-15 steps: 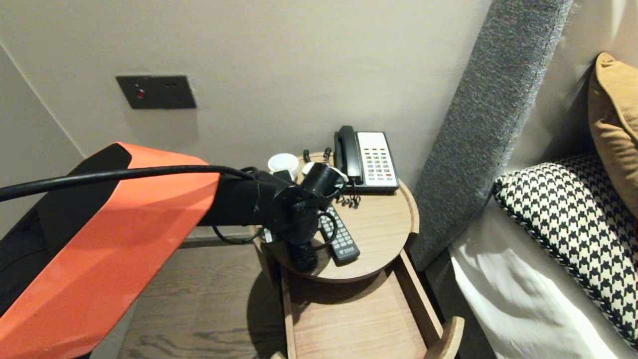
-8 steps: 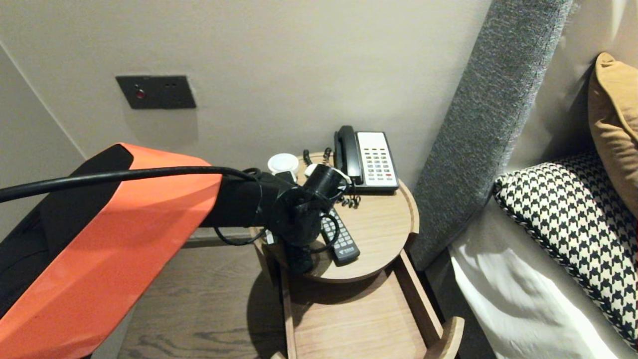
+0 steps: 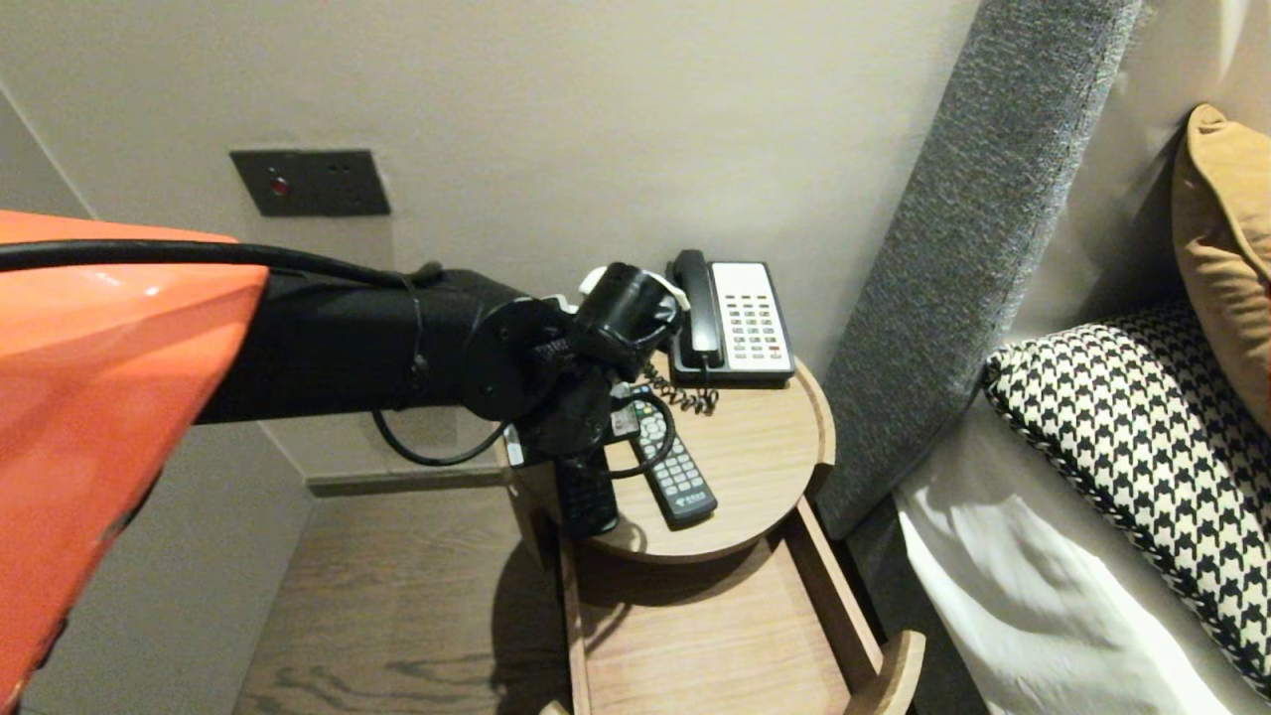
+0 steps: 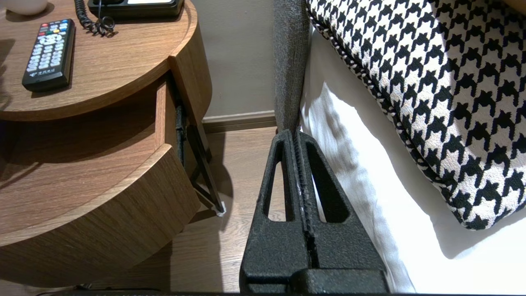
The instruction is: Put the remote controls on the table in the drawer one by one
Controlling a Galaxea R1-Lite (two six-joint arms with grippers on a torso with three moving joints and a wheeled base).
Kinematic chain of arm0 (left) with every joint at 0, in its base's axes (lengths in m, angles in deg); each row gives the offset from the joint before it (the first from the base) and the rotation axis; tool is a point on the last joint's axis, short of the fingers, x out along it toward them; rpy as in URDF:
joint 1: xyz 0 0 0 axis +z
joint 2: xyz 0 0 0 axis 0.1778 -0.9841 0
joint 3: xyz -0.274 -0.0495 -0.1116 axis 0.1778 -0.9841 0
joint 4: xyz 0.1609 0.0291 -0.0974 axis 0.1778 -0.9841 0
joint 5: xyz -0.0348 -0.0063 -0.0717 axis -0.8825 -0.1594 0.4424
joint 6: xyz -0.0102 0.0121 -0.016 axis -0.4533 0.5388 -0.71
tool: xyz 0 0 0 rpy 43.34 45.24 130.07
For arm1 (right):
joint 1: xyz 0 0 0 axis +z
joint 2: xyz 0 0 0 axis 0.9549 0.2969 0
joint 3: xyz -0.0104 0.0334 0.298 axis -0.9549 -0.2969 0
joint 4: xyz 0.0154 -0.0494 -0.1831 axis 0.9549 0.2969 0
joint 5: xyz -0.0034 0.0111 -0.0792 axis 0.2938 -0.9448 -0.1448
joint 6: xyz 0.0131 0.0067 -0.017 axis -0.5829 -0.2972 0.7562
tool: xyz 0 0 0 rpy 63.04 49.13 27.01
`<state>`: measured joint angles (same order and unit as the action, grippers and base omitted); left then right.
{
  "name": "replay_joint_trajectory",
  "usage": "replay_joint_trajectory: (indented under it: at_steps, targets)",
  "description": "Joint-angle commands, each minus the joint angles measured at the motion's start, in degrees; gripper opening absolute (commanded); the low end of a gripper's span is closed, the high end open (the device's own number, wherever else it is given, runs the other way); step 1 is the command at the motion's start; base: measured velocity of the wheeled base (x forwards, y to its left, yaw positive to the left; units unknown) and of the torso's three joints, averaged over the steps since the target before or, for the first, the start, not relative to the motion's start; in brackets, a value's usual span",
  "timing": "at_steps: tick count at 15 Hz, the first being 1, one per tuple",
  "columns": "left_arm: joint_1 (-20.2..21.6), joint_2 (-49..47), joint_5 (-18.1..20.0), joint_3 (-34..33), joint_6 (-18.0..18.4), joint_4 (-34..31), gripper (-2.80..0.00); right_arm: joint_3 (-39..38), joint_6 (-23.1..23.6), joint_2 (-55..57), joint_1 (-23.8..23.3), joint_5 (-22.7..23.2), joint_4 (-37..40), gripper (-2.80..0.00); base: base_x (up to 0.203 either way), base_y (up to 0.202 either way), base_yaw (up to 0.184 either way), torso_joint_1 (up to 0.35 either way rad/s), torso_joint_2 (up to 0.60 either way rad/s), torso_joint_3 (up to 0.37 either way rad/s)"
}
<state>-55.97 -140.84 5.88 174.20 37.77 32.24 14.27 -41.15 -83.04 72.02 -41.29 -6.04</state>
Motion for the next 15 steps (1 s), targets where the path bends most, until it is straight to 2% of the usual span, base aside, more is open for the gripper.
replay_joint_trajectory:
  at_steps: [1, 2, 6, 9, 11, 15]
  targets:
    - [-0.1, 6.1, 2.1, -0.5, -0.5, -3.5, -2.8, -2.3, 0.0, 0.0, 0.0, 0.0, -0.1, -2.8, 0.0, 0.0, 0.0, 0.0, 0.0, 0.0]
    - [-0.1, 7.6, 3.6, -0.6, -0.5, -5.5, -2.8, -2.3, 0.0, 0.0, 0.0, 0.0, -0.1, -2.8, 0.0, 0.0, 0.0, 0.0, 0.0, 0.0]
    - [-0.2, 11.9, 14.7, -1.8, -0.8, -15.9, -2.8, -2.3, 0.0, 0.0, 0.0, 0.0, -0.1, -2.8, 0.0, 0.0, 0.0, 0.0, 0.0, 0.0]
    - [-0.9, 14.1, 20.4, -5.2, -0.7, -20.5, -2.8, -2.3, 0.0, 0.0, 0.0, 0.0, -0.1, -2.8, 0.0, 0.0, 0.0, 0.0, 0.0, 0.0]
    - [-1.5, 15.3, 22.5, -7.4, -0.6, -21.7, -2.8, -2.3, 0.0, 0.0, 0.0, 0.0, -0.1, -2.8, 0.0, 0.0, 0.0, 0.0, 0.0, 0.0]
    - [-5.9, 14.8, 25.7, -10.7, -0.7, -23.1, -2.8, -2.3, 0.0, 0.0, 0.0, 0.0, -0.1, -2.8, 0.0, 0.0, 0.0, 0.0, 0.0, 0.0]
